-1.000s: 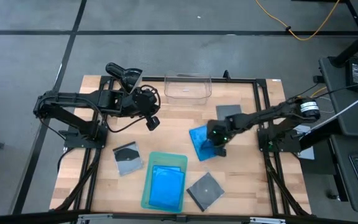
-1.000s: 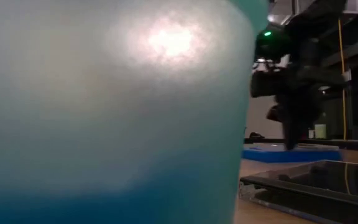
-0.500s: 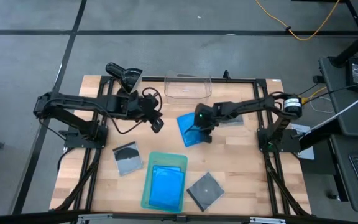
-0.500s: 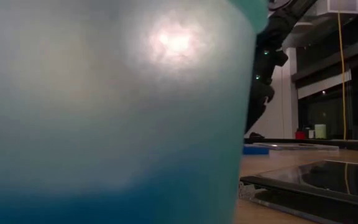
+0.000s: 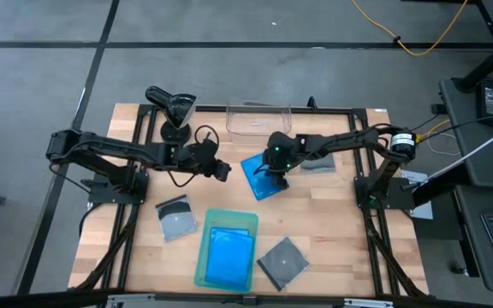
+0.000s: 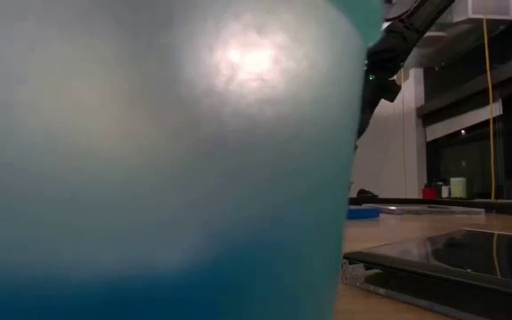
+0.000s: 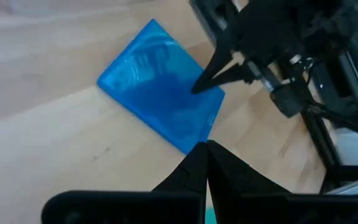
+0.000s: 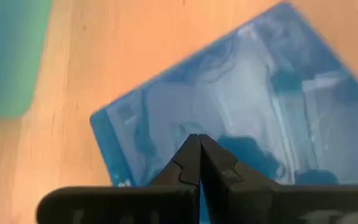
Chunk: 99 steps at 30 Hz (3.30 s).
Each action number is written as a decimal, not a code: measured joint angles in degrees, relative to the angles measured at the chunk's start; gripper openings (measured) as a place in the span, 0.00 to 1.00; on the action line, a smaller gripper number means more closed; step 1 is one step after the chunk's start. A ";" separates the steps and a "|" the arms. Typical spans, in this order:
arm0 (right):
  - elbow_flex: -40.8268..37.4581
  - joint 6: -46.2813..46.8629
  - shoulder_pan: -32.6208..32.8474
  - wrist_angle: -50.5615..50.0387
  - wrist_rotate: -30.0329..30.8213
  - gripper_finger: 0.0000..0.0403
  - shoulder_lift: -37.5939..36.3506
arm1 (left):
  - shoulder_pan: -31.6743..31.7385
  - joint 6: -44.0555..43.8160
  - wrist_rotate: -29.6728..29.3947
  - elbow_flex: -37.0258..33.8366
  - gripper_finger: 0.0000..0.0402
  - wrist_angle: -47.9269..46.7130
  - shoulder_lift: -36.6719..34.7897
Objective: Pick & place jewel cases by type
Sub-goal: Put the blue cd case into the green bin
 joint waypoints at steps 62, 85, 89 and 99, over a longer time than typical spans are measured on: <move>-7.85 -14.65 -8.14 -9.30 2.18 0.01 -3.28 | 0.41 -17.36 4.93 -3.66 0.44 23.96 23.17; -7.87 -10.94 -3.87 -2.15 -3.51 0.01 -0.47 | 4.48 -15.67 6.90 -3.66 0.44 22.98 27.82; -7.87 -10.96 -3.87 -2.03 -3.49 0.01 -0.44 | 4.65 -16.79 8.56 -3.53 0.44 30.16 31.22; -7.94 -11.07 -3.89 -1.67 -3.43 0.01 -0.42 | 5.21 -18.32 9.94 -3.26 0.44 34.51 34.12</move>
